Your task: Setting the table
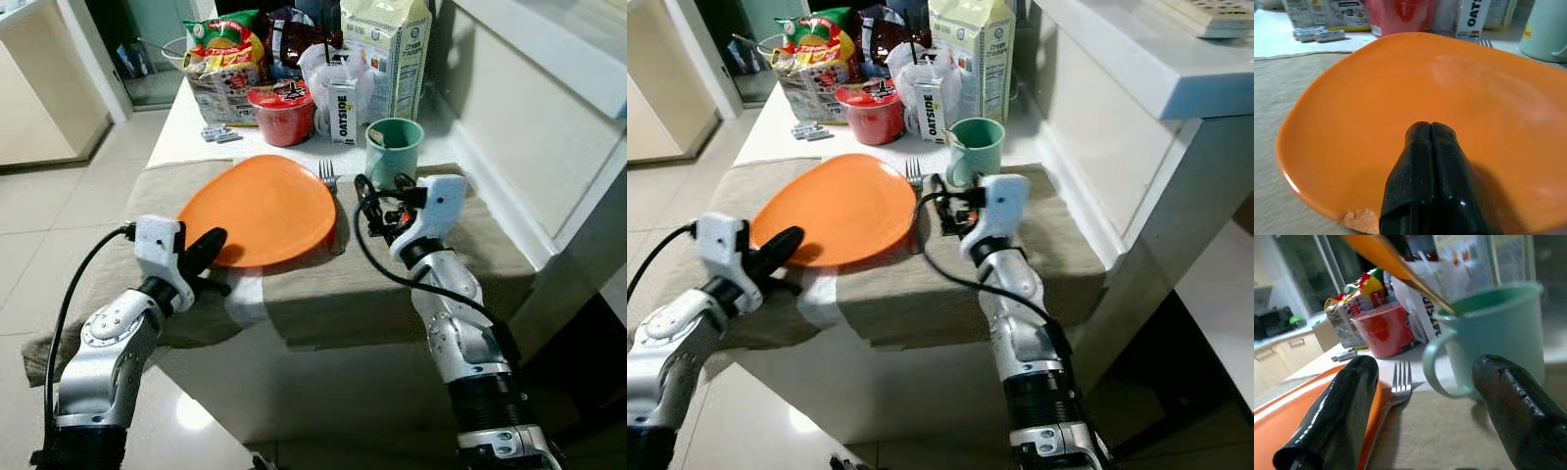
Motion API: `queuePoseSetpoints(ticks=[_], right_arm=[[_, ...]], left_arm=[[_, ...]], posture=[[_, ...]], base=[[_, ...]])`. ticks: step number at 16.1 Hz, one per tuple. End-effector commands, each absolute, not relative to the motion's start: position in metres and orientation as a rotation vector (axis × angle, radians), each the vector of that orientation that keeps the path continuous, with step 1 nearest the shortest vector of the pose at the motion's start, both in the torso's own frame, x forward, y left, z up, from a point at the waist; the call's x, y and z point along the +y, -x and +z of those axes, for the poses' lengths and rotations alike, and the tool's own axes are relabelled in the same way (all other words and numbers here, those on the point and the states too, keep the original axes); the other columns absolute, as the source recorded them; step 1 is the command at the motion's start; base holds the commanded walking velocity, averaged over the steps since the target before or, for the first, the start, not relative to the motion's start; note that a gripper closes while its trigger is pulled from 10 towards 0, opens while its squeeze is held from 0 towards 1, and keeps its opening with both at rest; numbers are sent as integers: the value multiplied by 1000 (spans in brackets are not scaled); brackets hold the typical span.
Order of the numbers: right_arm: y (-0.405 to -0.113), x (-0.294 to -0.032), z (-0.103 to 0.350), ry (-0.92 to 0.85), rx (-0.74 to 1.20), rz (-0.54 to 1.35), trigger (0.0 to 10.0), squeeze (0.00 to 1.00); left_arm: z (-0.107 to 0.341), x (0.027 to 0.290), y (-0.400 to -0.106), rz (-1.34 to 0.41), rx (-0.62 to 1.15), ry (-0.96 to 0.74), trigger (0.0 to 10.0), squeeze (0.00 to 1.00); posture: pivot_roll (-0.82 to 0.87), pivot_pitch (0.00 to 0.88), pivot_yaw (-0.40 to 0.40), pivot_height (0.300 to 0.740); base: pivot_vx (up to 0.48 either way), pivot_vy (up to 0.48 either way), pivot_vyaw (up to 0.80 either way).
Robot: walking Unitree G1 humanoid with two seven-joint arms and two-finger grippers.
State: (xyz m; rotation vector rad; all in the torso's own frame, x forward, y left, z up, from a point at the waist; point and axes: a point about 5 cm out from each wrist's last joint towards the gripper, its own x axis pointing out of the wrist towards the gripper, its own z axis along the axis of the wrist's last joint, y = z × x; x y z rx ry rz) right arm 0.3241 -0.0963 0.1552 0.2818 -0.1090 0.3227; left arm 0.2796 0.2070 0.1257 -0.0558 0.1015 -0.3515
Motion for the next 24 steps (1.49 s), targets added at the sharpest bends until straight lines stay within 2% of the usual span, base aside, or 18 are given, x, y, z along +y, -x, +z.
queuePoseSetpoints(ticks=[1, 3, 8, 13, 21, 22, 23, 24], right_arm=[[-327, -91, 158, -361, -81, 346, 10000, 0], [-326, -83, 155, -497, -14, 386, 10000, 0], [-320, -61, 158, -686, 59, 529, 10000, 0], [-315, -35, 154, -757, 148, 655, 10000, 0], [-320, -6, 135, -854, 278, 697, 10000, 0], [-321, -4, 135, -853, 275, 694, 7098, 0], [-323, -4, 133, -852, 275, 681, 0, 0], [-325, -4, 132, -856, 274, 672, 0, 0]], left_arm=[[112, 213, -272, -326, 156, 73, 10000, 0], [105, 212, -267, -310, 162, 103, 10000, 0], [95, 211, -260, -286, 158, 160, 10000, 0], [97, 209, -263, -284, 142, 163, 10000, 0], [104, 206, -265, -294, 113, 168, 10000, 0], [105, 205, -266, -295, 110, 168, 10000, 0], [106, 205, -266, -297, 107, 169, 10000, 0], [107, 205, -266, -298, 104, 168, 10000, 0]], posture=[[-101, 15, 103, 740], [-98, 17, 97, 740], [-100, 18, 91, 740], [-92, 16, 83, 740], [-85, 12, 77, 740], [-82, 11, 77, 740], [-79, 12, 76, 740], [-79, 12, 76, 740]], base=[[0, 0, 0], [0, 0, 0], [0, 0, 0], [0, 0, 0], [0, 0, 0], [0, 0, 0], [0, 0, 0], [0, 0, 0]])
